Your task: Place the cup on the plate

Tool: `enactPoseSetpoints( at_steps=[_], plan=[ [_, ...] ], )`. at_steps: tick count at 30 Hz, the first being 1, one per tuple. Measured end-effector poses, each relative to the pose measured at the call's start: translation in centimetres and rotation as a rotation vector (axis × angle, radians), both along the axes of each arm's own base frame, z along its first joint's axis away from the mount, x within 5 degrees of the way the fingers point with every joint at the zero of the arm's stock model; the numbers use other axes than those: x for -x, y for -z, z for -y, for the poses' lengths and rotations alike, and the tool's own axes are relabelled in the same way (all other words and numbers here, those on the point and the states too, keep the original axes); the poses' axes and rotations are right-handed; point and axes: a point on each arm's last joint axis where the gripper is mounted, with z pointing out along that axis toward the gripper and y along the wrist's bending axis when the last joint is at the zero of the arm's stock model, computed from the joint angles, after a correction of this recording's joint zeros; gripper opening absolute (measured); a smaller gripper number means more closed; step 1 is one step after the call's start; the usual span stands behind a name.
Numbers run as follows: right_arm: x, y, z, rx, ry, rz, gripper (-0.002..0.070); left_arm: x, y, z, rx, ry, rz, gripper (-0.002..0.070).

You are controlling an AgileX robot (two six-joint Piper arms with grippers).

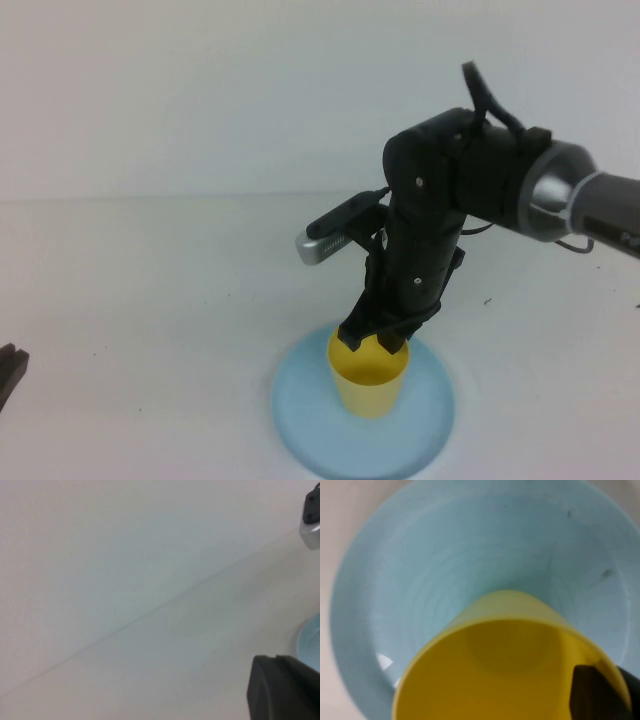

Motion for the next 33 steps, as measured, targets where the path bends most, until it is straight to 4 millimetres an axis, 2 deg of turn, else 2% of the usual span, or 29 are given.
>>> enactPoseSetpoints(
  at_steps=[4,7,9,12,16,20,25,28,31,33],
  plan=[
    [-0.4,1.2,-0.2,0.017,0.009,-0.008,0.0029,0.0,0.3,0.1,0.012,0.001,-0.003,0.0000],
    [-0.5,1.3,-0.3,0.017,0.010,-0.008,0.0034,0.0,0.2,0.1,0.013,0.002,0.001,0.0000],
    [-0.5,1.3,-0.3,0.017,0.011,-0.007,0.0062,0.0,0.2,0.1,0.012,0.002,0.004,0.0000],
    [-0.5,1.7,-0.3,0.033,0.030,-0.029,0.0202,-0.1,0.2,0.1,0.008,0.002,0.006,0.0000],
    [-0.6,0.6,-0.4,0.037,0.083,-0.045,0.0398,-0.1,0.1,0.1,0.008,0.005,0.020,0.0000],
    [-0.5,-2.3,-0.5,-0.001,0.119,0.000,0.0456,-0.1,-0.1,0.2,0.016,0.012,0.039,0.0000],
    [1.5,-8.9,0.4,-0.055,0.164,0.138,0.0445,-0.1,-0.2,0.1,-0.013,0.012,0.063,0.0000],
    [3.3,-13.5,1.9,-0.059,0.185,0.288,0.0374,-0.1,-0.3,0.1,-0.031,0.011,0.073,0.0000],
    [5.5,-17.5,3.5,-0.096,0.191,0.391,0.0243,-0.2,-0.3,0.0,-0.054,0.005,0.084,0.0000],
    [7.1,-19.4,4.6,-0.126,0.187,0.433,0.0151,-0.3,-0.3,-0.3,-0.060,-0.028,0.083,0.0000]
  ],
)
